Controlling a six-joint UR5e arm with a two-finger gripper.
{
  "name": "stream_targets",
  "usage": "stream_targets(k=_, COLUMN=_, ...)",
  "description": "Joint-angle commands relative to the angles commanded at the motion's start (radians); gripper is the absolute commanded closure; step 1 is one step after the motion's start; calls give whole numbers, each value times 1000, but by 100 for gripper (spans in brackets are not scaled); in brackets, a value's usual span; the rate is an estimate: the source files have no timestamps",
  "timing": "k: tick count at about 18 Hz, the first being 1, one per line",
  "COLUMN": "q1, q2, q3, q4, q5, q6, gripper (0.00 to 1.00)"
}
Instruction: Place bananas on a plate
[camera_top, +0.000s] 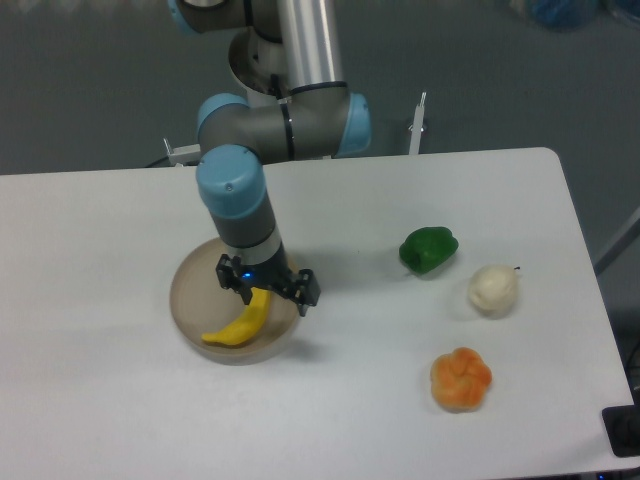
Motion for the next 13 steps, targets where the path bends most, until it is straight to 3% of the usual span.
stream_targets(k=2, q1=40, q2=-5, q3=66, q4=0, q5=-1, q6=21, gripper=0)
stream_targets(k=8, q1=189, q2=-6, q3=150, q4=2, q5=-3, q6=409, gripper=0)
stream_targets(k=13, q1=255, q2=-9, q3=155, q4=2, q5=-3, q6=577, gripper=0)
